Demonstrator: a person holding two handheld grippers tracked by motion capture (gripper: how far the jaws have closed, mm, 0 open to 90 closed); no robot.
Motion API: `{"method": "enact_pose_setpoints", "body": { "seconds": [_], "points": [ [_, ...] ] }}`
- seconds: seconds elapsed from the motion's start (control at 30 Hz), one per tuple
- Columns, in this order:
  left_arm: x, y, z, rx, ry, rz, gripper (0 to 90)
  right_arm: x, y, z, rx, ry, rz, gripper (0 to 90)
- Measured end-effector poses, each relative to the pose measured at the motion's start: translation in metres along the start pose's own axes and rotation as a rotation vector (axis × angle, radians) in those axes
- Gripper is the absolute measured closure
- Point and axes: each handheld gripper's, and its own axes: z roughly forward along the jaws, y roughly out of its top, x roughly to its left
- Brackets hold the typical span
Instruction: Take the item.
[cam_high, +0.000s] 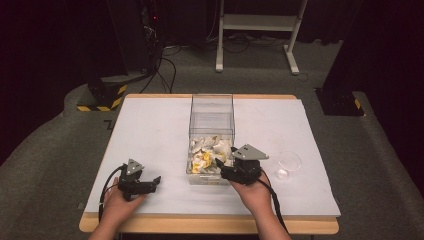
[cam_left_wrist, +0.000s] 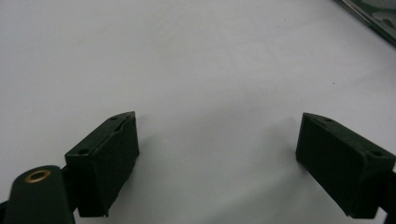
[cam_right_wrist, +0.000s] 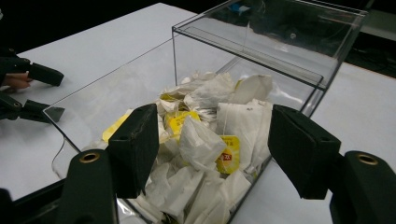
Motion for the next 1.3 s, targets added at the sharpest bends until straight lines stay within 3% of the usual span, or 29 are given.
{"method": "enact_pose_setpoints", "body": {
  "seconds": [0.27,0.5,0.67,1.0,1.3],
  "points": [
    [0.000,0.000,0.000,0.000,0.001,0.001,13.5,0.007,0.005,0.019,0.030,0.006,-0.040,34.6],
    [0.000,0.000,0.000,-0.001,0.001,0.001,13.6,0.002,0.008,0.032,0.073,0.024,-0.014,36.1],
    [0.000,0.000,0.000,-0.001,0.000,0.000,13.6,-0.002,0.008,0.032,0.091,0.033,0.009,38.6],
    [0.000,0.000,0.000,-0.001,0.001,0.000,13.6,-0.004,0.003,0.037,0.148,0.036,-0.020,48.0],
    [0.000,0.000,0.000,-0.001,0.001,0.000,13.6,-0.003,0.007,0.039,0.206,0.043,0.009,53.6]
  ]
}}
